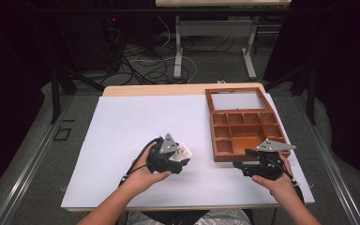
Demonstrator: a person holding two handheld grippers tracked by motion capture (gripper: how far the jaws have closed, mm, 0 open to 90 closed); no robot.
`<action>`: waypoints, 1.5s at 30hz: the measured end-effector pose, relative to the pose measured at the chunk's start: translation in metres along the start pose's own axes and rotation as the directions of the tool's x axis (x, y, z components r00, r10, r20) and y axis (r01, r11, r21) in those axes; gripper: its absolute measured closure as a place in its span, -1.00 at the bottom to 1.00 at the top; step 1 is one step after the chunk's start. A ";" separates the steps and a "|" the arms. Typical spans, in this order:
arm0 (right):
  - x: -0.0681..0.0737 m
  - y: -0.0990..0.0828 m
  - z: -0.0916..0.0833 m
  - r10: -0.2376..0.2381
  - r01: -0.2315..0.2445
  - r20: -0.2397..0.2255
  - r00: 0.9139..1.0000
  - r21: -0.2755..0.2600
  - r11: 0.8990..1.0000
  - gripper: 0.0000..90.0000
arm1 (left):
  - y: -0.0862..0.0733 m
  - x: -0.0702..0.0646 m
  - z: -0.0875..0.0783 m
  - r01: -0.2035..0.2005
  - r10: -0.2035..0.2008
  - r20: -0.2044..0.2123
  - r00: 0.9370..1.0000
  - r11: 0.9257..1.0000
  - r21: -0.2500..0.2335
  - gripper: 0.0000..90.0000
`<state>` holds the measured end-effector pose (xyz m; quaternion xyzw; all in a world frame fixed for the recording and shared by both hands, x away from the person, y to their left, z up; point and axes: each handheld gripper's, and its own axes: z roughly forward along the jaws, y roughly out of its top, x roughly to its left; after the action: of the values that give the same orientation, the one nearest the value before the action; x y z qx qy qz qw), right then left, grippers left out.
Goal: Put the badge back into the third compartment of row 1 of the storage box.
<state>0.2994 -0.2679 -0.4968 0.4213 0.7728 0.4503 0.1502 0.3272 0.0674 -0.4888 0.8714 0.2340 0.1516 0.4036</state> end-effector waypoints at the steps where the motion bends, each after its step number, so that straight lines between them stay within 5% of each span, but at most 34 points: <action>1: 0.001 0.001 0.000 0.002 -0.002 -0.002 1.000 0.007 1.000 -0.32 | 0.000 -0.002 0.001 -0.002 0.002 -0.003 1.000 1.000 -0.014 -0.26; 11: 0.009 0.017 0.006 0.060 -0.058 -0.070 0.996 0.031 0.998 -0.23 | -0.001 -0.015 0.005 -0.055 0.055 0.018 0.998 0.998 -0.021 -0.26; 21: 0.017 0.035 0.018 0.044 -0.039 -0.126 0.991 0.045 0.998 -0.25 | -0.006 -0.022 0.010 -0.058 0.059 0.025 0.998 0.998 -0.038 -0.26; 26: 0.023 0.042 0.026 0.120 -0.108 -0.154 0.981 0.083 0.991 -0.25 | -0.009 -0.024 0.011 -0.068 0.069 0.024 0.997 0.997 -0.040 -0.26; 35: 0.023 0.048 0.050 0.236 -0.195 -0.264 0.935 0.175 0.965 -0.05 | -0.012 -0.028 0.014 -0.067 0.069 0.034 0.997 0.997 -0.045 -0.26; 39: 0.025 0.050 0.058 0.293 -0.225 -0.311 0.904 0.237 0.945 -0.04 | -0.012 -0.031 0.014 -0.063 0.066 0.038 0.997 0.996 -0.060 -0.26; 45: 0.026 0.050 0.070 0.340 -0.247 -0.349 0.873 0.285 0.926 -0.03 | -0.011 -0.033 0.014 -0.084 0.086 0.045 0.995 0.995 -0.054 -0.26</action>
<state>0.3520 -0.1953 -0.4906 0.4503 0.7606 0.4498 -0.1282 0.3026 0.0472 -0.5090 0.8730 0.1830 0.1542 0.4249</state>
